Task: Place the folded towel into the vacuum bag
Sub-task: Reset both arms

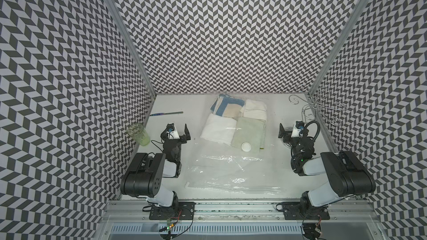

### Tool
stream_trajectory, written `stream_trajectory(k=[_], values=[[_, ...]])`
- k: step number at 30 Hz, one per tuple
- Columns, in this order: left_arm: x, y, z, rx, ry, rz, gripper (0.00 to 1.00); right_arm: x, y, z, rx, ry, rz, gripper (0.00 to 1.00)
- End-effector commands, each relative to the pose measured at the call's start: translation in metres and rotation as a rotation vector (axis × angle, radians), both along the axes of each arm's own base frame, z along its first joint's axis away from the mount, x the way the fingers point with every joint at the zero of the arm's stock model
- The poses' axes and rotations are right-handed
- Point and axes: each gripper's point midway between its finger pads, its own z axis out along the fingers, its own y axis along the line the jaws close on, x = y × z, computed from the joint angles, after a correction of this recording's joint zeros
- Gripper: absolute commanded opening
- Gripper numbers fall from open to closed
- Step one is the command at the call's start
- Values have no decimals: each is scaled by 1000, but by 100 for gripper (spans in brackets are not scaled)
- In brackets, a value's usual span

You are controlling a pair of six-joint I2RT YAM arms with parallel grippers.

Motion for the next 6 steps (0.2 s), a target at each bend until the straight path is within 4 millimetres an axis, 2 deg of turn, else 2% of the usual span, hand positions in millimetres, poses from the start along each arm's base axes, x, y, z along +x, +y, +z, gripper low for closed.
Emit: stream_trajectory(k=[1,6], values=[[5,-5,0,26,6,-26,100,-1,-3,12,22,-58,-13,100],[5,-5,0,17,7,-36,100,-1,-3,13,22,-59,-15,100]])
